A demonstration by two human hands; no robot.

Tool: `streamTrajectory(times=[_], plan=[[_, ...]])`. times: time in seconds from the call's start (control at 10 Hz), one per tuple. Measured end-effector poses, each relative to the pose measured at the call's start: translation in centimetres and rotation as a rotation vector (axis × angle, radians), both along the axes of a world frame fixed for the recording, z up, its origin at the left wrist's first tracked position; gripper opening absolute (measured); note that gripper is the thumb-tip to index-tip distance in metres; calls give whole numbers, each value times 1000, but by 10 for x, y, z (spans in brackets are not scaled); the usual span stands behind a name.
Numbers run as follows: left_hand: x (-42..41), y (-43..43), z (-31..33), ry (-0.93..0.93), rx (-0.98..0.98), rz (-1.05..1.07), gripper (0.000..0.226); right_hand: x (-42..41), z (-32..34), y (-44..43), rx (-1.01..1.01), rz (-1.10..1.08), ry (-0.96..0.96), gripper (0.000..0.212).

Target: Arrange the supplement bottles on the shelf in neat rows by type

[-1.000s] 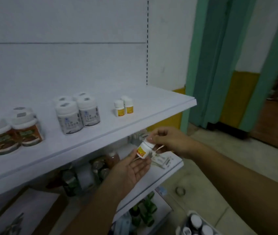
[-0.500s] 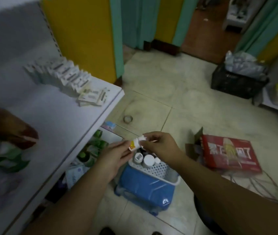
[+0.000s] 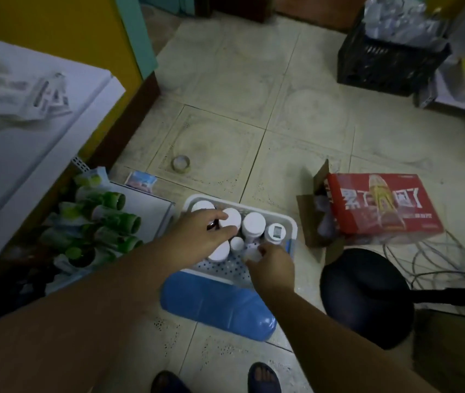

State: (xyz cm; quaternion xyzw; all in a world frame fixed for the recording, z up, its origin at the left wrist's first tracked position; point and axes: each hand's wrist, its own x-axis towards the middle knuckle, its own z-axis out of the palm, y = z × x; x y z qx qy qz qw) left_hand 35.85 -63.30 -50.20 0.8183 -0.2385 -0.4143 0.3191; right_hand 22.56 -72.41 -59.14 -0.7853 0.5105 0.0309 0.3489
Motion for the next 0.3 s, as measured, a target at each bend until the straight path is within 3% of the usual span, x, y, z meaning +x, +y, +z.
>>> streamTrajectory(times=[0.2,0.3], plan=[[-8,25,-16,-44,-9,-143,30,14,-48,-3,-29,-59,48,23],[-8,36,-7,-53,-66,-197,43,14,-50,-2,-23,-17,39,25]])
